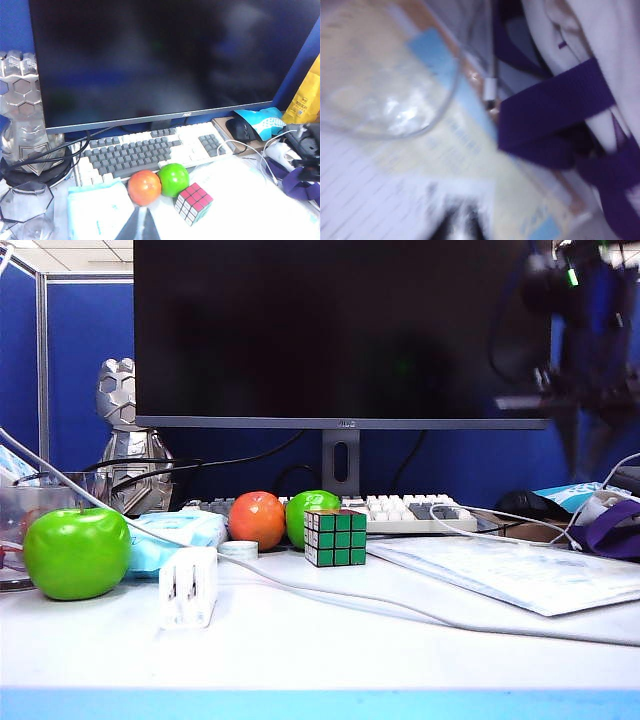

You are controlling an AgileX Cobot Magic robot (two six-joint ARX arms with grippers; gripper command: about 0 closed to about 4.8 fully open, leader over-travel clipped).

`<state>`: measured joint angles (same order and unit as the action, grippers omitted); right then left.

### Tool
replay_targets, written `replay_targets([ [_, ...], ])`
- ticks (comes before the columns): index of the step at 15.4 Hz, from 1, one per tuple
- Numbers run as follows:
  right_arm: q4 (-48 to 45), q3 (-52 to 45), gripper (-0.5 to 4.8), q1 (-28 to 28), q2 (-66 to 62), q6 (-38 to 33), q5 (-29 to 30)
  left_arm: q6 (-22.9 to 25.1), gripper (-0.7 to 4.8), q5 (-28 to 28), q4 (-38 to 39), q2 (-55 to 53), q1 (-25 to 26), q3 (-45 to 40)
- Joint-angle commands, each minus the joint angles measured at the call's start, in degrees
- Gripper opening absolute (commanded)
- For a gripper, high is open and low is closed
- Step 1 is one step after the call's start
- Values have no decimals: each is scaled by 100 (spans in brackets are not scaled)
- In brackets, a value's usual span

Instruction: Pick up the Type-C charging cable and the charging base, insert one end of the Type-C charger into the corresponding slot on the base, and finally place the plugged-in charger back on the table.

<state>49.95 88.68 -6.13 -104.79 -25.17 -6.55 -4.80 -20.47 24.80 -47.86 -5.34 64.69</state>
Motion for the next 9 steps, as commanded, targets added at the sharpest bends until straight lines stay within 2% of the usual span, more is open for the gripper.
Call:
replay_targets([
  [1, -531, 11, 216, 240, -284, -35, 560, -15, -5, -35, 57, 7, -9, 26],
  [7, -1379, 15, 211, 402, -1023, -35, 612, -15, -5, -37, 142, 4, -9, 26],
  [9, -1502, 13, 210, 426, -1071, -28, 284, -15, -5, -35, 175, 4, -9, 26],
])
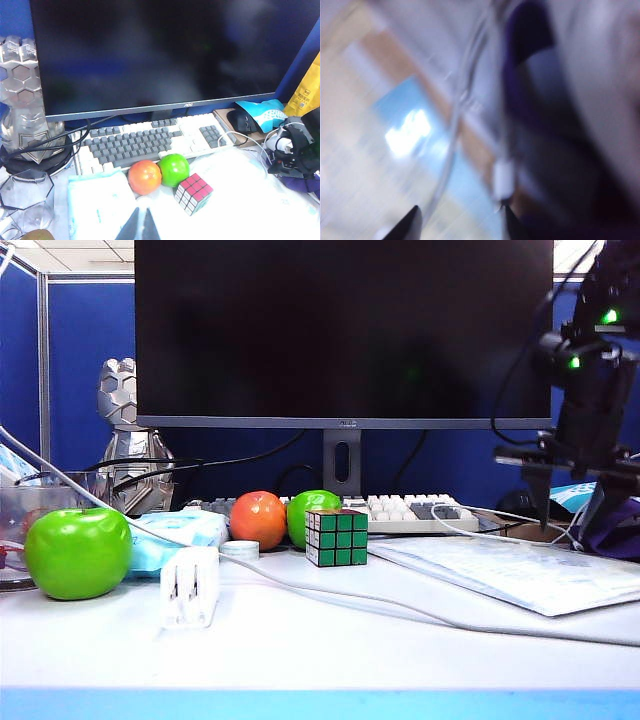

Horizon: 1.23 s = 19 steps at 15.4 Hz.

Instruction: Pick up the Type-C charging cable and the charging base, insert one end of the Type-C charger into the corresponding slot on the base, and finally place the plugged-in charger back on the table.

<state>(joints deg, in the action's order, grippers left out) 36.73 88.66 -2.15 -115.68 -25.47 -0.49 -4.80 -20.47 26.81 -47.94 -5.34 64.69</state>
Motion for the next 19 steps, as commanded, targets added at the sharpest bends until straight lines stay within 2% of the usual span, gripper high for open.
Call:
replay_targets([
  [1, -302, 15, 210, 81, 17, 46, -407, -15, -5, -35, -7, 9, -9, 26],
  [10, -909, 20, 201, 310, -149, 42, 31, -15, -5, -28, 74, 4, -9, 26],
  [18, -1091, 15, 196, 332, -498, 39, -111, -15, -5, -17, 175, 4, -9, 26],
  [19, -1084, 15, 112, 367, -509, 42, -221, -15, -5, -17, 214, 4, -9, 24],
])
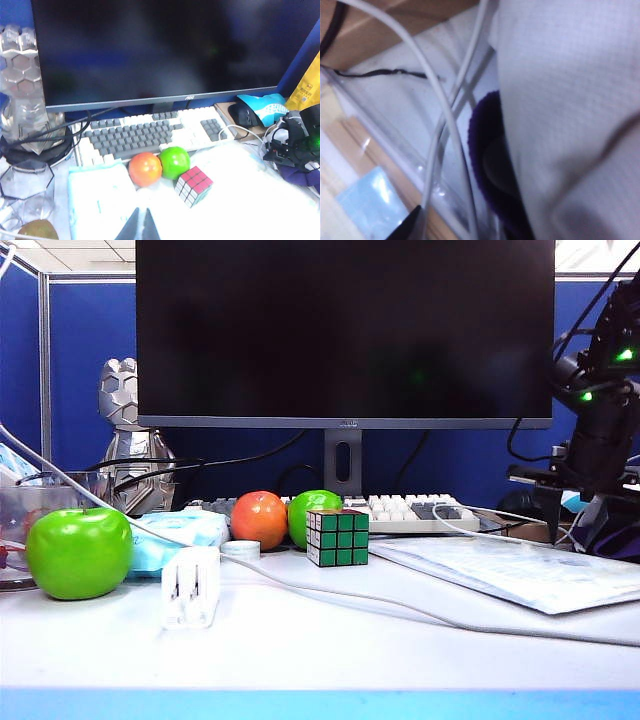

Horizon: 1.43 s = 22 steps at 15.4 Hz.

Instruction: Pick up the Type-C charging cable and the charging base, insert one end of the Type-C charger into the corresponding slot on the base, and finally place the plugged-in charger back on the table.

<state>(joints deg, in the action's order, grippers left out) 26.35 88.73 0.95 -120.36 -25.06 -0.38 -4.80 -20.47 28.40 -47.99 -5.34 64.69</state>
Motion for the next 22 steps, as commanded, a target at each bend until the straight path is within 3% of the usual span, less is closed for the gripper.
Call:
replay_targets([
  [1, -26, 9, 66, 68, -42, 0, -232, -15, -5, -17, 63, 9, -9, 26],
  [3, 50, 9, -6, 83, -42, 0, -225, -15, -5, -17, 70, 9, -9, 24],
  [8, 214, 15, -6, 63, 492, 0, 699, -15, -5, -17, 70, 9, -9, 26],
  [17, 1604, 13, -6, -52, 1974, 2, 4861, -15, -5, -33, 72, 9, -9, 26],
  [22, 1517, 9, -6, -553, 1974, 896, 5700, -17, -5, -330, 105, 11, -9, 26],
])
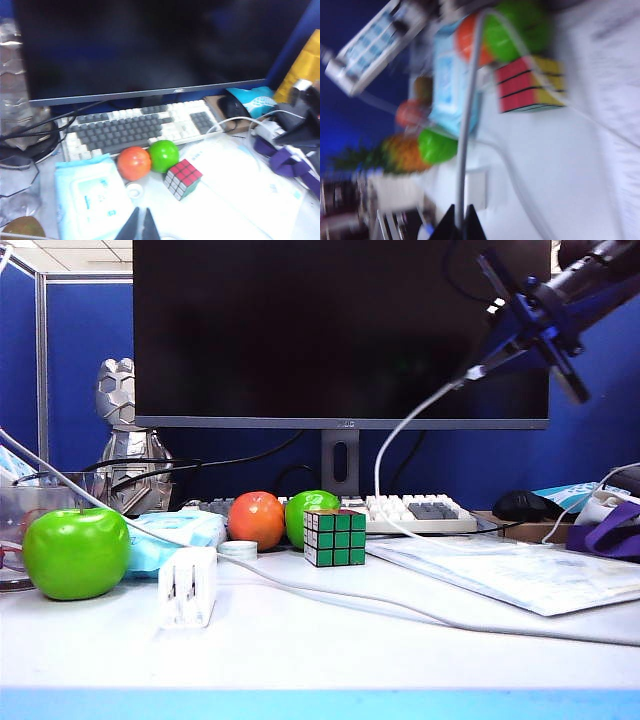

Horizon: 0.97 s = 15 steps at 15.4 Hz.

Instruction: Pick up the Type-C charging cable and the charging base, insert one end of the Type-C charger into the corresponding slot on the base, and finally place the plugged-in charger back on the table.

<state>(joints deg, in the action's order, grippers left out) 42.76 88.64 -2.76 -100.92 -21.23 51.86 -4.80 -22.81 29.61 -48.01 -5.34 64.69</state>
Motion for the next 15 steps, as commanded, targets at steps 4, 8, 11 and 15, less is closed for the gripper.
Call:
replay_targets([
  [4, -127, 20, -6, -435, 31, 546, 461, -22, -5, -568, 437, -118, -219, 26],
  [8, -133, 26, -6, -452, 168, 802, 483, -820, -5, -48, 1036, -890, -1270, 26],
  [11, -264, 26, -6, -452, 280, 929, 496, -1593, -5, -37, 1104, -1434, -1469, 26],
  [15, -540, 26, -6, -455, 463, 1252, 595, -2094, 3, -20, 1167, -2135, -1556, 26],
])
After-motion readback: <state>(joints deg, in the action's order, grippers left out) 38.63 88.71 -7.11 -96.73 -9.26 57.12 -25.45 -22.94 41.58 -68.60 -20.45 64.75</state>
